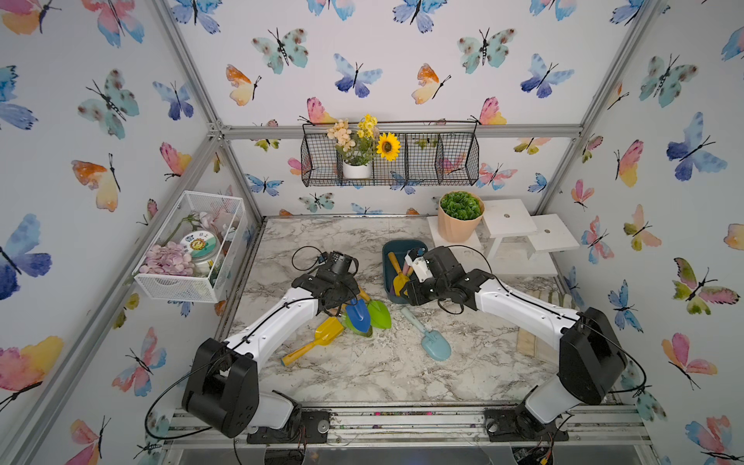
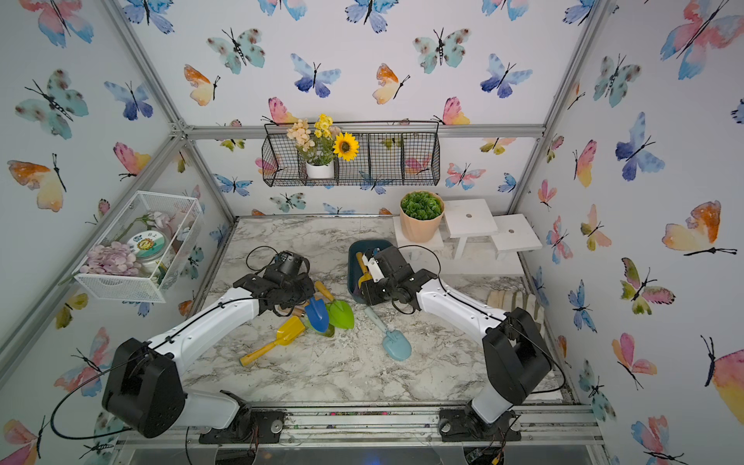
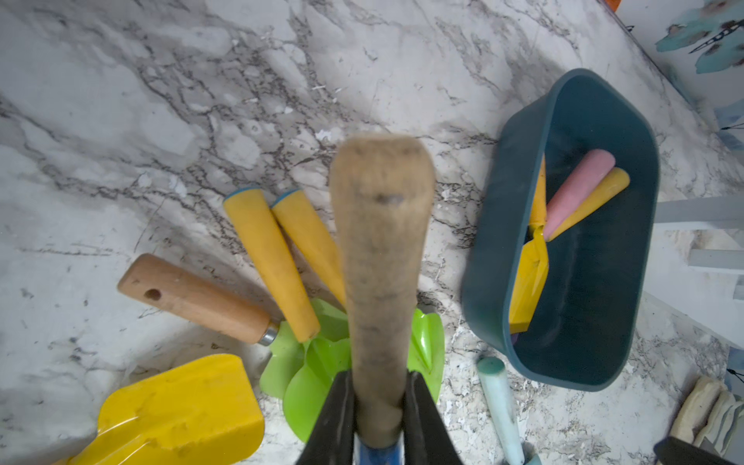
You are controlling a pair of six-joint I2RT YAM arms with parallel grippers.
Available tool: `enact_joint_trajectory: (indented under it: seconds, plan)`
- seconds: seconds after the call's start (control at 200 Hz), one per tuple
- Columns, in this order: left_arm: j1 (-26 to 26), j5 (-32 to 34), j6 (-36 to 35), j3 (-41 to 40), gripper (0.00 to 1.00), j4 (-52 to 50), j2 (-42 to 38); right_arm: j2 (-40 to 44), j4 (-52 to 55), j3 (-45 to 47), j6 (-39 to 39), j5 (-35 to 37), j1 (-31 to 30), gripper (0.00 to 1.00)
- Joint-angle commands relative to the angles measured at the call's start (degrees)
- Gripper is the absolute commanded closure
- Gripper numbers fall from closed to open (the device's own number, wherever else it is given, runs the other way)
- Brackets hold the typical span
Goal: Put the shovel into the storage box
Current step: Pick up the shovel from the center of the board, then place the shovel in the storage box.
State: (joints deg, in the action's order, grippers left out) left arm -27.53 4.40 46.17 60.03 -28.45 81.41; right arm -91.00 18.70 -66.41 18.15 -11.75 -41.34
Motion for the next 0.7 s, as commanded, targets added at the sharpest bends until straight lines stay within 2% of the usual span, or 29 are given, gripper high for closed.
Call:
enact_joint_trajectory:
  seconds: [0.0,0.305,0.696]
  plan:
    - [-1.25,-2.37,-3.01,4.2,0.93,0.28,2.64,2.85,-0.68,1.31,0.92,1.02,-0.32,0.5]
    - [-3.22,-5.4,-6.5,16.83,0.93,0.94,12.99,6.39,0.63,3.45,2.1,4.81,-0.23,0.49]
    - [-5.1,-9.0,-11.47,38.94,0.94,-1.67,30.89,9.21,3.38,6.08,5.89,12.06,0.37,0.49]
